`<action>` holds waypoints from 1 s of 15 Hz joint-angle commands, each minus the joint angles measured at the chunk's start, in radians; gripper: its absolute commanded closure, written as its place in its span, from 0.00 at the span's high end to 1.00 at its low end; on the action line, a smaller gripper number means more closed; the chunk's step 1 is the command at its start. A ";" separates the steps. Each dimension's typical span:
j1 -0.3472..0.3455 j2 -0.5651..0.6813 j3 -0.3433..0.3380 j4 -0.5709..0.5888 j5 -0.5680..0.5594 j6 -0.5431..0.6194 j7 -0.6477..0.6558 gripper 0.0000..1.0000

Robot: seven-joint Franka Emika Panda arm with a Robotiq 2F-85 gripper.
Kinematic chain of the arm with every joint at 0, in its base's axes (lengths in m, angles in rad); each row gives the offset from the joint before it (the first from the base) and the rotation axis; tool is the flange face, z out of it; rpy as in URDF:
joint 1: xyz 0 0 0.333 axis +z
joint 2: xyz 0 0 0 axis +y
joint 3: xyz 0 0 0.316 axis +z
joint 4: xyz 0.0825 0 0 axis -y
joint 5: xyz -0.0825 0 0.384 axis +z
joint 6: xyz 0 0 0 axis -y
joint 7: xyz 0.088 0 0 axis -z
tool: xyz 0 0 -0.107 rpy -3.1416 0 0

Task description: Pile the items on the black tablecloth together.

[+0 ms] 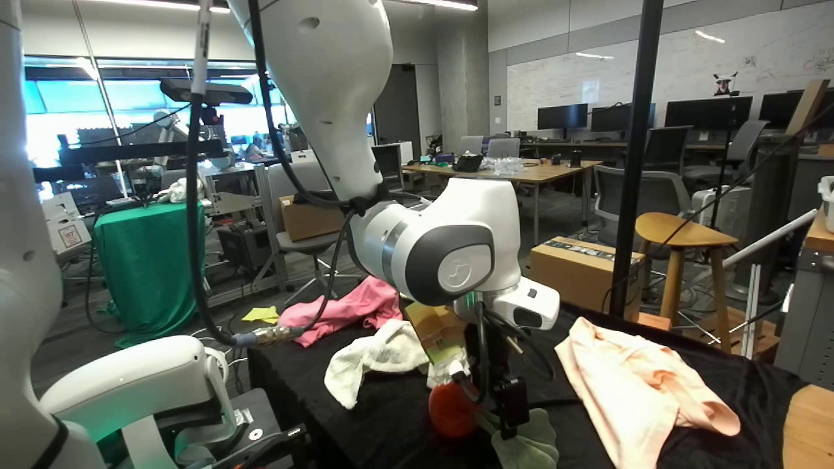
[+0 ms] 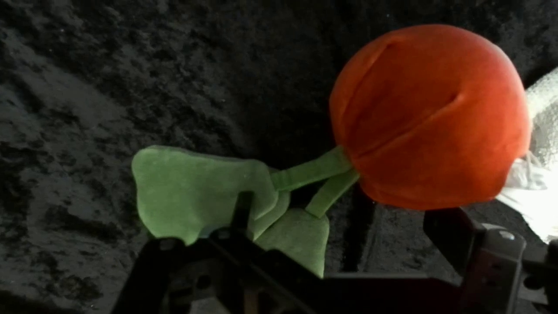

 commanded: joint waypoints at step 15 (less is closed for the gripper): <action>0.035 -0.075 0.043 0.005 0.165 -0.172 0.037 0.74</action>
